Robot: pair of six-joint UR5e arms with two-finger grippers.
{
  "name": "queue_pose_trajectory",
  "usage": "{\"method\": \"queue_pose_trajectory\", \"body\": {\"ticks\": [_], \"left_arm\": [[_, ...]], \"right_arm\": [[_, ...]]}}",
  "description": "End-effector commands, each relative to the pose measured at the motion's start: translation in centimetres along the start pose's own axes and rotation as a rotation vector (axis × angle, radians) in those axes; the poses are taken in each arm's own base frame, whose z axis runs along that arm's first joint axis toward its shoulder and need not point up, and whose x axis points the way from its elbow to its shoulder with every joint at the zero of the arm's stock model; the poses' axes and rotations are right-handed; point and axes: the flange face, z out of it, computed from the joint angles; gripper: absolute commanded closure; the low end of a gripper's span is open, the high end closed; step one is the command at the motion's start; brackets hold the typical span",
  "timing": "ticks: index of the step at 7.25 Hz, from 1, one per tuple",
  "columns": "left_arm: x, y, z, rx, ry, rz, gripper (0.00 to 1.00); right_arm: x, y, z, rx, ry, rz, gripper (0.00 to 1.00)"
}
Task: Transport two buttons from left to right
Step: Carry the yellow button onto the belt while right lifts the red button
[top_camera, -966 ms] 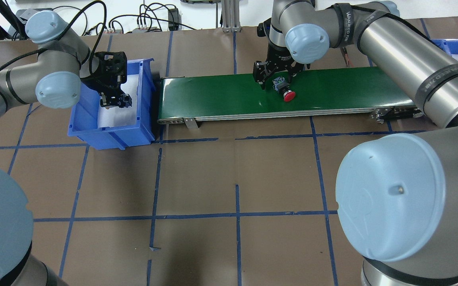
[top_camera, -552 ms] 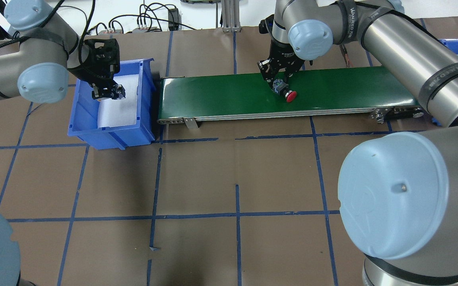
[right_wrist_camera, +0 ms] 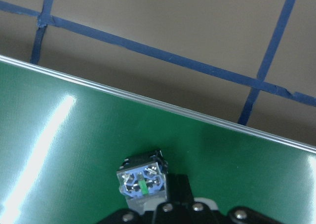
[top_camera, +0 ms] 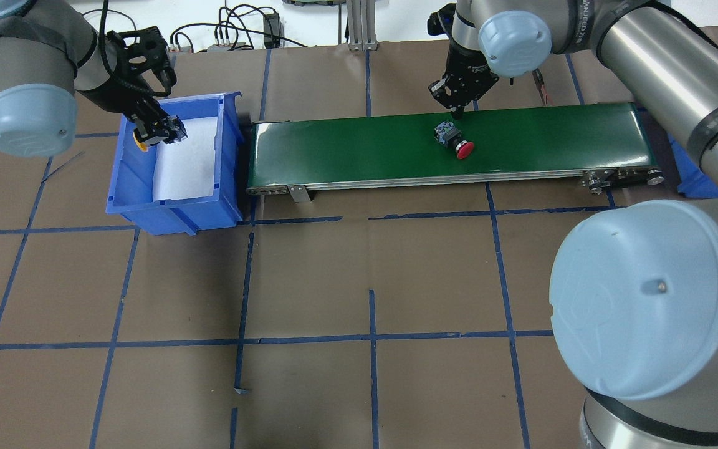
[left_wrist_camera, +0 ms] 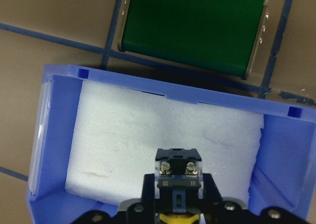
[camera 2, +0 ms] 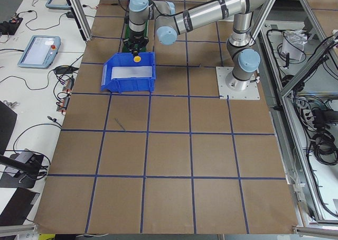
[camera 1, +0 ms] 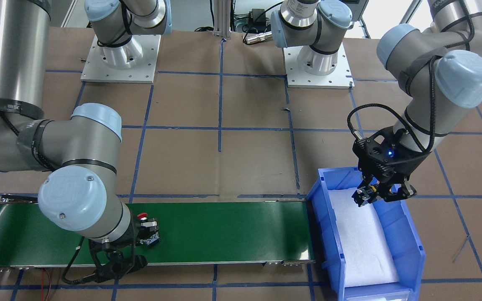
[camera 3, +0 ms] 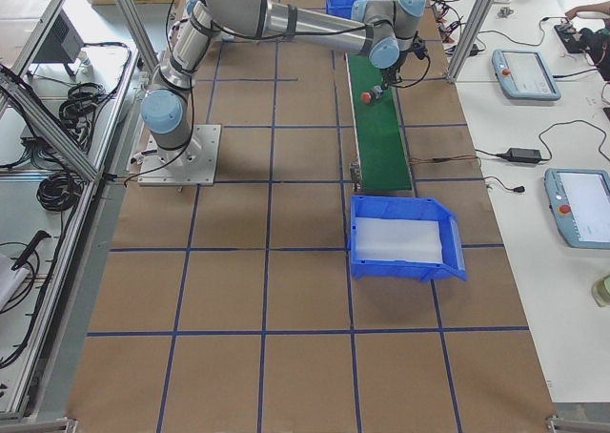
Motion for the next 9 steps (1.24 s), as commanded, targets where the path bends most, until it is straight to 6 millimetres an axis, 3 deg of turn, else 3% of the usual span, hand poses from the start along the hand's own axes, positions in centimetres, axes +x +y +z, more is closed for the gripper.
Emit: {"method": "queue_pose_trajectory", "body": {"ticks": [1, 2, 5, 9], "left_arm": [[1.9, -2.3, -2.0, 0.021, -0.018, -0.25, 0.74], [3.1, -4.1, -2.0, 0.032, -0.008, -0.347, 0.74], [4.3, -8.8, -1.7, 0.08, 0.026, -0.574, 0.74], [6.5, -13.7, 3.9, 0.066, 0.07, -0.726, 0.74]], "right_arm": [[1.0, 0.8, -0.3, -0.024, -0.02, -0.001, 0.13], [0.7, 0.8, -0.3, -0.025, -0.02, -0.005, 0.04], [0.4, 1.0, 0.6, -0.041, -0.024, -0.02, 0.05], [0.8, 0.3, 2.1, -0.047, -0.025, -0.024, 0.07]]}}
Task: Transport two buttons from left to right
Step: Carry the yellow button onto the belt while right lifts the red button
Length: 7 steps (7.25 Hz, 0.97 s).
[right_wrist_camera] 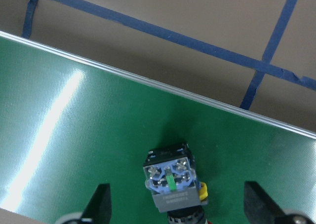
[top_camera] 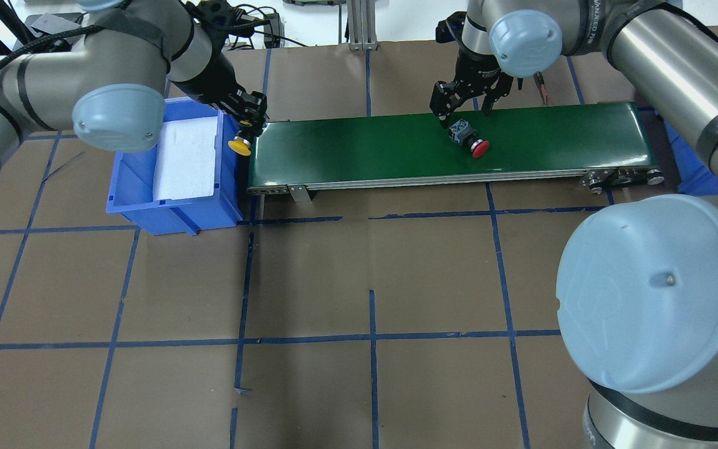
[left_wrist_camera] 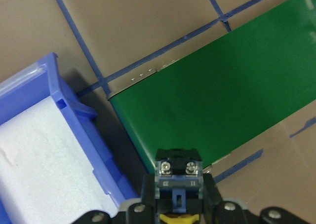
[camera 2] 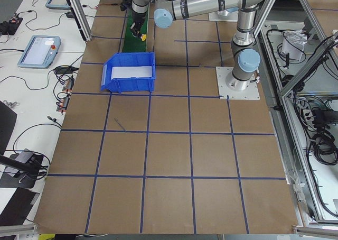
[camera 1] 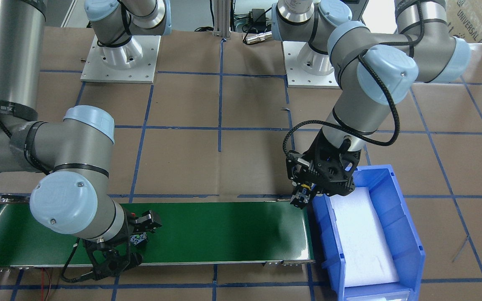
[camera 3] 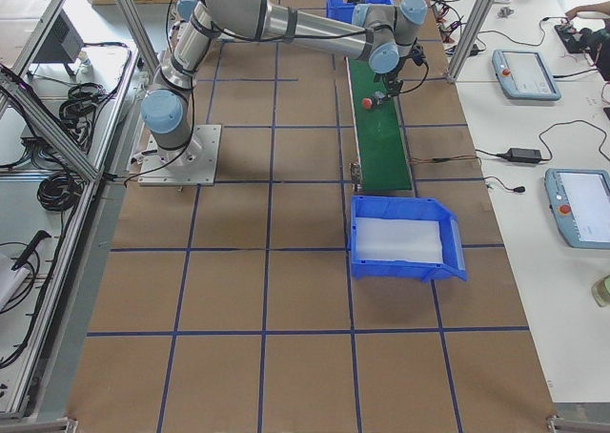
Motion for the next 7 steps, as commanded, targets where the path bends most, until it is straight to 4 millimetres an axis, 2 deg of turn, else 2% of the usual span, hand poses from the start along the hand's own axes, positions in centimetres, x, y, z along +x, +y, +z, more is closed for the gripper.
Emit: {"method": "queue_pose_trajectory", "body": {"ticks": [1, 2, 4, 5, 7], "left_arm": [[1.8, -0.9, 2.9, -0.006, 0.001, -0.024, 0.74], [1.6, -0.8, 3.1, -0.021, -0.029, -0.03, 0.74], [1.3, -0.5, 5.2, -0.078, -0.028, -0.059, 0.74], [1.2, -1.0, 5.9, -0.076, -0.029, -0.11, 0.74], [0.5, -2.3, 7.6, -0.083, -0.029, -0.128, 0.74]], "right_arm": [[0.4, -0.4, 0.8, -0.005, -0.001, 0.003, 0.1], [0.4, -0.5, 1.0, -0.006, -0.002, 0.0, 0.11], [0.7, -0.5, 1.6, -0.01, -0.003, 0.0, 0.17], [0.9, -0.5, 1.8, -0.013, -0.004, 0.003, 0.26], [1.3, -0.4, 1.7, -0.015, -0.004, -0.035, 0.69]]}}
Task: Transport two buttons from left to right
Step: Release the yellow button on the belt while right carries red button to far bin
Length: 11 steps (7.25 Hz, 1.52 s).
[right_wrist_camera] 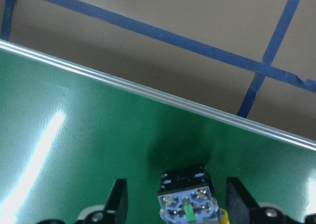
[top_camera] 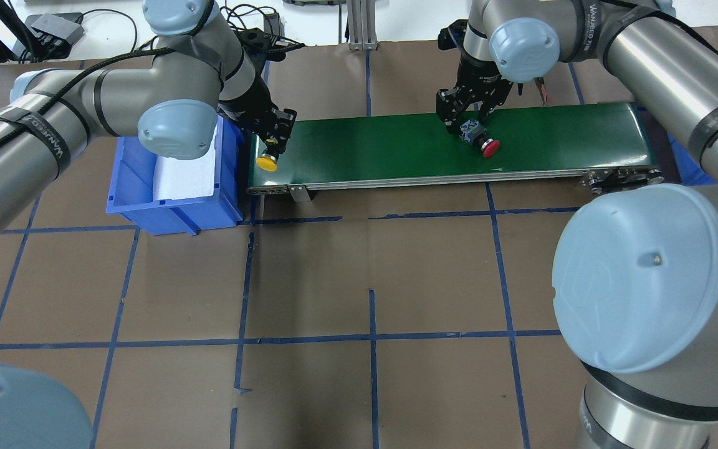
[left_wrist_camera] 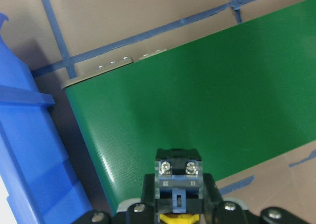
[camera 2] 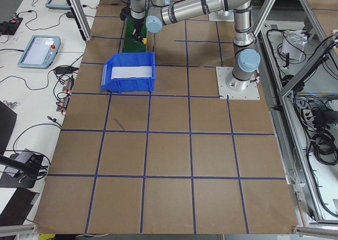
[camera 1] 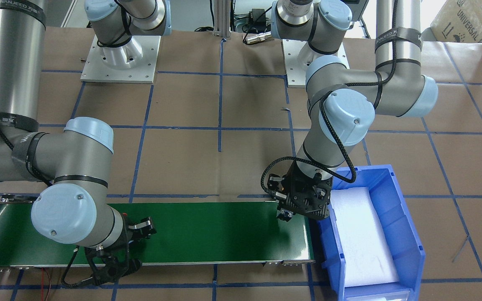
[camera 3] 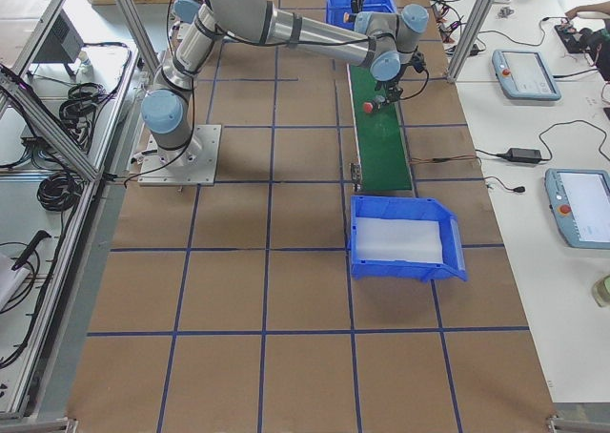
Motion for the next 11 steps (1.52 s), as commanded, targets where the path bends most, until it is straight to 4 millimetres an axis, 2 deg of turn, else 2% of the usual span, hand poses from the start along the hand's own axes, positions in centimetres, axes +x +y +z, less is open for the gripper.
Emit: {"method": "queue_pose_trajectory", "body": {"ticks": [1, 2, 4, 5, 6, 7, 8, 9, 10, 11], "left_arm": [[-0.2, -1.2, 0.9, -0.001, 0.0, -0.024, 0.74], [-0.2, -1.2, 1.1, -0.004, 0.0, -0.024, 0.73], [-0.2, -1.7, 0.3, 0.006, 0.0, -0.023, 0.73], [-0.3, -2.0, 0.1, 0.009, -0.002, -0.025, 0.73], [-0.4, -2.1, 1.0, -0.001, 0.0, -0.024, 0.73], [-0.5, -2.2, 1.4, -0.002, 0.002, -0.024, 0.73], [-0.5, -2.2, 1.8, -0.005, 0.002, -0.025, 0.73], [-0.7, -2.3, 2.2, -0.009, 0.001, -0.026, 0.56], [-0.7, -2.4, 3.1, -0.019, 0.003, -0.026, 0.21], [-0.9, -2.4, 3.2, -0.02, 0.008, -0.028, 0.0]], "right_arm": [[0.8, 0.2, -0.2, -0.001, 0.002, -0.061, 0.85], [1.6, 0.3, -0.5, 0.003, 0.0, -0.059, 0.93], [2.6, 0.4, -1.6, 0.016, 0.004, -0.05, 0.95], [4.2, 0.7, -2.5, 0.027, 0.006, -0.032, 0.95], [6.0, 1.1, -4.2, 0.048, 0.018, -0.033, 0.94], [7.9, 2.5, -6.2, 0.028, 0.013, 0.0, 0.94], [12.2, 4.8, -8.9, 0.041, 0.015, 0.065, 0.94], [15.9, 7.3, -10.6, 0.035, 0.005, 0.096, 0.94], [20.0, 10.3, -12.4, 0.032, -0.003, 0.134, 0.94], [23.6, 12.8, -13.2, 0.026, -0.013, 0.148, 0.94]]}}
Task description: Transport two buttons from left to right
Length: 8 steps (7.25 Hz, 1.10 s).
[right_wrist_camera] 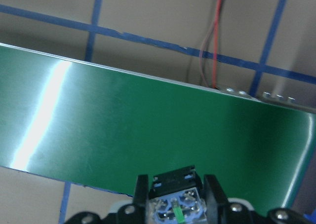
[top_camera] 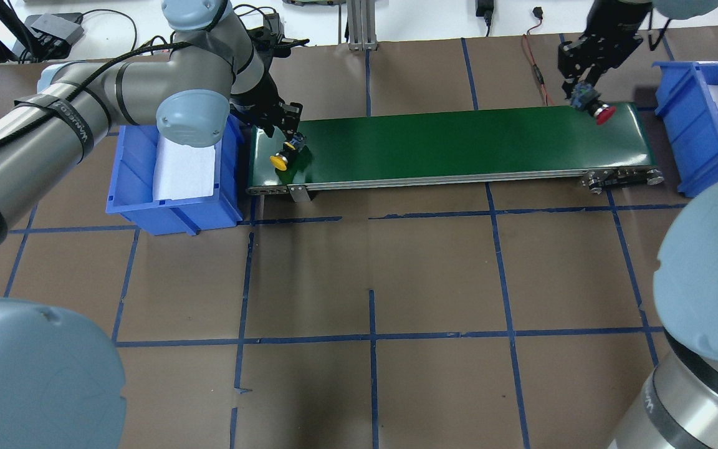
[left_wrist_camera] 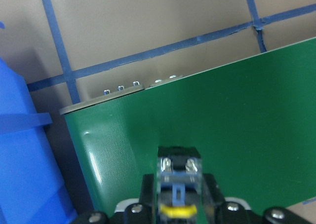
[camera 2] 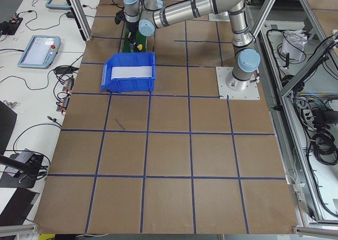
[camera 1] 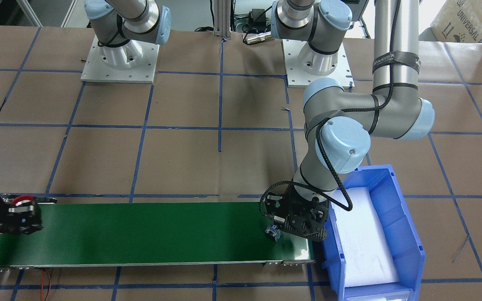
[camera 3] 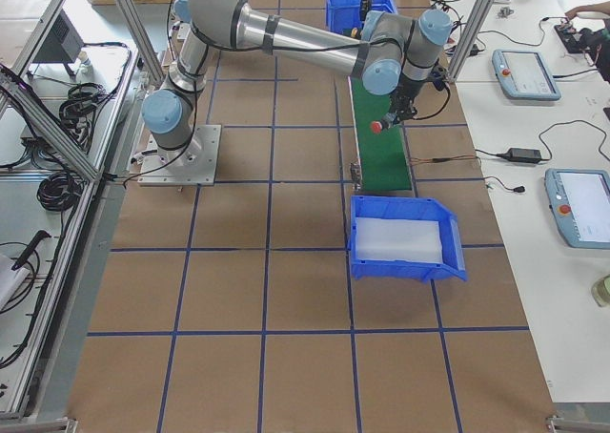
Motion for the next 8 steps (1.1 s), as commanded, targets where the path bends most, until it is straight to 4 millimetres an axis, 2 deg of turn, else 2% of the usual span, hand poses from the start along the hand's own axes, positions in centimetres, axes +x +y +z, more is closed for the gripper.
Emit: {"method": "queue_pose_trajectory", "body": {"ticks": [1, 3, 4, 5, 6, 7, 8], "left_arm": [[-0.2, 0.0, -0.1, 0.001, 0.001, 0.006, 0.0], [0.2, -0.1, -2.9, -0.023, 0.005, 0.02, 0.0], [0.6, -0.7, -6.7, -0.04, -0.009, 0.025, 0.0], [1.0, -0.3, -10.8, -0.068, -0.011, 0.022, 0.0], [1.6, 1.5, -13.7, -0.086, -0.007, 0.02, 0.0], [1.7, 3.4, -15.8, -0.114, -0.009, 0.01, 0.0], [1.1, 5.3, -18.7, -0.106, -0.014, -0.012, 0.0]], "right_arm": [[8.8, 4.6, -2.5, 0.004, -0.005, 0.037, 0.93], [16.0, 7.7, -4.0, 0.032, 0.006, 0.04, 0.93], [18.3, 8.3, -4.1, 0.027, 0.004, 0.051, 0.92], [20.2, 8.1, -4.5, 0.043, 0.015, 0.046, 0.92], [21.4, 7.1, -4.6, 0.056, 0.025, 0.041, 0.92], [22.5, 6.0, -3.9, 0.058, 0.028, 0.041, 0.92], [23.9, 4.7, -1.8, 0.051, 0.02, 0.042, 0.92]]}}
